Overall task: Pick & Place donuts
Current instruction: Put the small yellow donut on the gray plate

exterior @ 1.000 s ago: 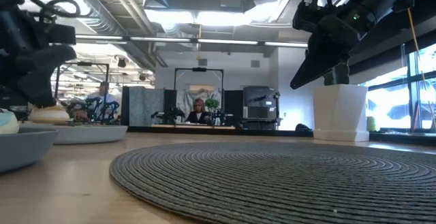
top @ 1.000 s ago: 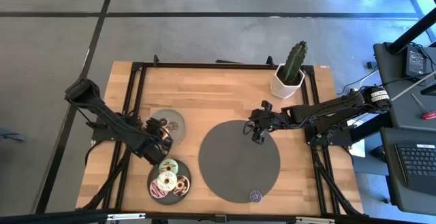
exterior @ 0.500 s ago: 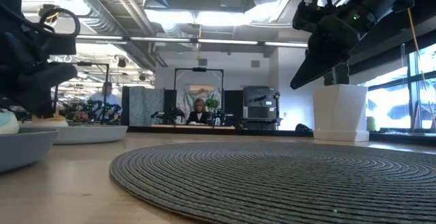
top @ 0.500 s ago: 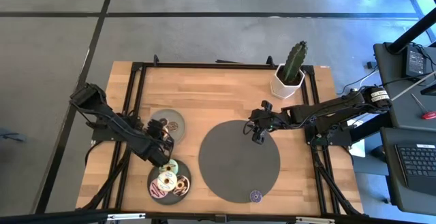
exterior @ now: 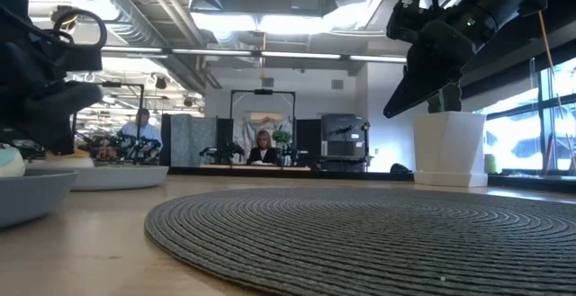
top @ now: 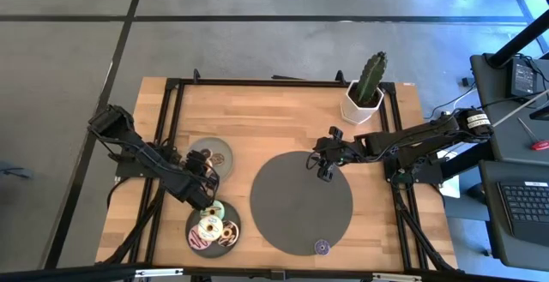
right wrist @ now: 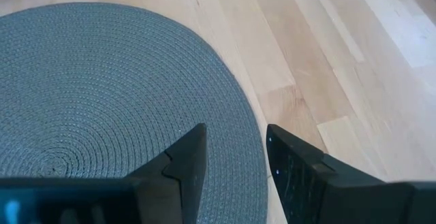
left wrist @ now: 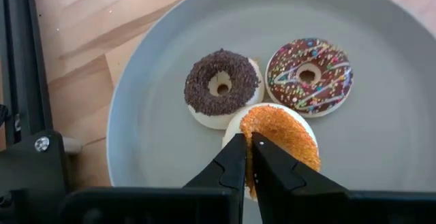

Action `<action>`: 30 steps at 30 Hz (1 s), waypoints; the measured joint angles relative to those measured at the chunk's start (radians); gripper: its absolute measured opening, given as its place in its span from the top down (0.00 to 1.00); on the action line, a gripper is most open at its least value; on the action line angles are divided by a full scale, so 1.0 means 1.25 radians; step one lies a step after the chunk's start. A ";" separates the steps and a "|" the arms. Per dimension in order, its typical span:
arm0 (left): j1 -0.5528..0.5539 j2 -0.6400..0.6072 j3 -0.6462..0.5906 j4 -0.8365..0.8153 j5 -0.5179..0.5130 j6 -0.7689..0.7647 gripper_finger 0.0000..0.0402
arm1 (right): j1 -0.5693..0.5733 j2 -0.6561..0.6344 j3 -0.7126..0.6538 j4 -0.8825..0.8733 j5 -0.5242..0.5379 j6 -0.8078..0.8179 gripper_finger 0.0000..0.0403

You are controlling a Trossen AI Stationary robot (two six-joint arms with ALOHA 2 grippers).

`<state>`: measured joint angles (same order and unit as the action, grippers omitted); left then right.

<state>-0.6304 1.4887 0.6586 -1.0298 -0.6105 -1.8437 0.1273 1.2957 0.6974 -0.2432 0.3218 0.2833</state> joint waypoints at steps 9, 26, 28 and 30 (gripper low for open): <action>0.000 0.000 0.000 0.000 -0.004 -0.001 0.96 | 0.000 0.000 0.000 0.000 0.000 0.002 0.62; 0.036 0.000 0.000 -0.001 0.018 0.017 0.88 | 0.000 0.000 0.000 0.000 0.000 0.003 0.62; 0.037 0.000 0.000 -0.002 0.034 0.018 0.85 | 0.000 0.000 0.000 0.000 0.000 0.003 0.62; 0.037 0.000 0.000 -0.002 0.043 0.019 0.81 | 0.000 0.000 0.000 -0.001 0.000 0.002 0.62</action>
<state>-0.5846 1.4887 0.6590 -1.0321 -0.5573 -1.8198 0.1272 1.2957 0.6975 -0.2438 0.3214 0.2864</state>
